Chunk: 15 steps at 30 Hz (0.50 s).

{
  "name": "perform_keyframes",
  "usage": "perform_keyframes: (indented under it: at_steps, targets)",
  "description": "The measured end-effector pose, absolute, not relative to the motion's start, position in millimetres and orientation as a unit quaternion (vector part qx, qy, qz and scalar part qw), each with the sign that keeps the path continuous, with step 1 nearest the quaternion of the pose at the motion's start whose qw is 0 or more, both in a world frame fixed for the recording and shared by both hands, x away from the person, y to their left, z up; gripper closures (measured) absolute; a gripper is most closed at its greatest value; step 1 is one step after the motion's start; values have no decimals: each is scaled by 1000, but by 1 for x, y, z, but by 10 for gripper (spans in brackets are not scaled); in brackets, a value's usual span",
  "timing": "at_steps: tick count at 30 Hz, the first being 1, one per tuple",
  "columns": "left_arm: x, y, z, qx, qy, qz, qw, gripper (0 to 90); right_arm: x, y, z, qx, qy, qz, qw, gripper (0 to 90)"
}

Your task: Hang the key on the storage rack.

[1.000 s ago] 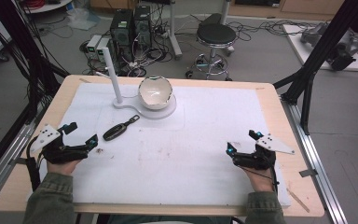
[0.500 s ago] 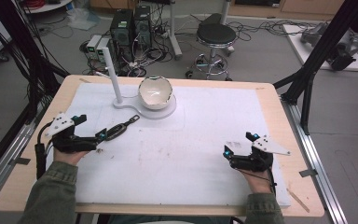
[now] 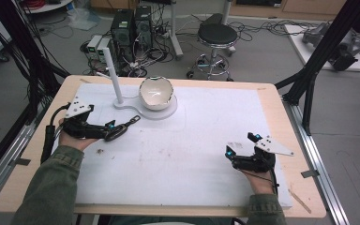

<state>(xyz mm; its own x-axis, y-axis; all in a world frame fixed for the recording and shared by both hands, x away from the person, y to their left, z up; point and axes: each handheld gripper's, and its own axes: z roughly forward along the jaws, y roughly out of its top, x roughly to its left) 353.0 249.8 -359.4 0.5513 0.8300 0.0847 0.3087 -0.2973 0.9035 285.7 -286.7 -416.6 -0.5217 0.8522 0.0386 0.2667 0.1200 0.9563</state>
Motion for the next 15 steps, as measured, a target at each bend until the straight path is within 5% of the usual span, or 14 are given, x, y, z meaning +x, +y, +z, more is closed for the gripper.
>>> perform_keyframes:
  at_steps: [15]
  targets:
    - [388,233,-359,809,366,243,391,19,289,-290,-418,409,694,527,270,5]
